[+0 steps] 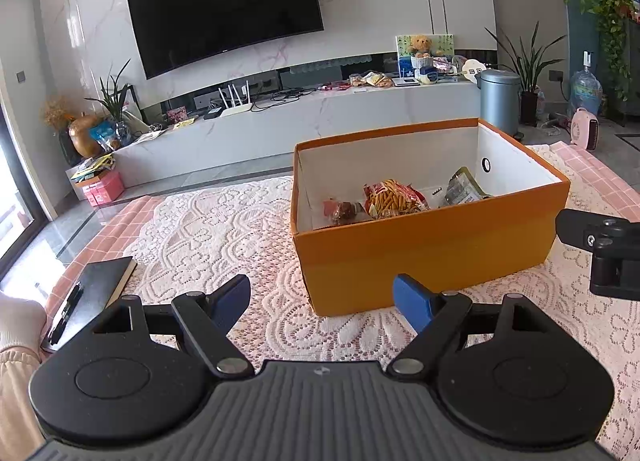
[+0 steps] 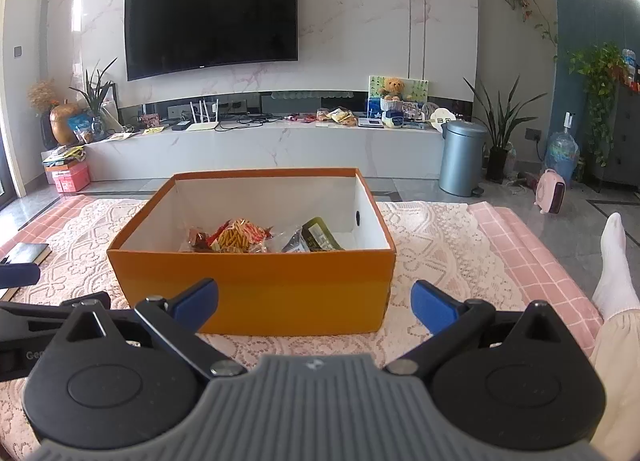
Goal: Organize snacks
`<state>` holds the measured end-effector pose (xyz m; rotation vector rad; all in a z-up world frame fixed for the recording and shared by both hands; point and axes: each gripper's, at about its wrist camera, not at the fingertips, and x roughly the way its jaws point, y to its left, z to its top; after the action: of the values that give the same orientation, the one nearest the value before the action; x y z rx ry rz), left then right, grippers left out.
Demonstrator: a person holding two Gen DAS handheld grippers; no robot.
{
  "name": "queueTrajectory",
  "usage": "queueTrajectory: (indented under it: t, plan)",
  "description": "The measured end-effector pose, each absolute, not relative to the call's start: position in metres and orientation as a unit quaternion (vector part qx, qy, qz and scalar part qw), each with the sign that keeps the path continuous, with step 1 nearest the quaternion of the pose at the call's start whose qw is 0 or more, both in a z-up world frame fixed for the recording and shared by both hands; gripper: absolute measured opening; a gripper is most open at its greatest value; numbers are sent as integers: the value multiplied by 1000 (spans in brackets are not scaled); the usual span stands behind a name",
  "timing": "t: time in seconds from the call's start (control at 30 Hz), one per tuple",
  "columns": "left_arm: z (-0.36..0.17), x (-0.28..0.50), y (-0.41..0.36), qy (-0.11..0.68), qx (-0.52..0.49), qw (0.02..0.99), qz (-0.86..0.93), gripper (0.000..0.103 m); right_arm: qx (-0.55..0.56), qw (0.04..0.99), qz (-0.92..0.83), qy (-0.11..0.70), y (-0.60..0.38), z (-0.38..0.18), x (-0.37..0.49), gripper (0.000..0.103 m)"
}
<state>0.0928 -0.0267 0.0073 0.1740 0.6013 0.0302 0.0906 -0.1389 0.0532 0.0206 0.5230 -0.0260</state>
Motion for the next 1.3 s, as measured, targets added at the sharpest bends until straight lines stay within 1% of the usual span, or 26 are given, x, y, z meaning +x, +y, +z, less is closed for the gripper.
queueTrajectory:
  t: [1.3]
  plan:
    - [7, 91, -28, 301, 84, 950, 19, 95, 8, 967, -8, 255, -136, 57, 85, 99]
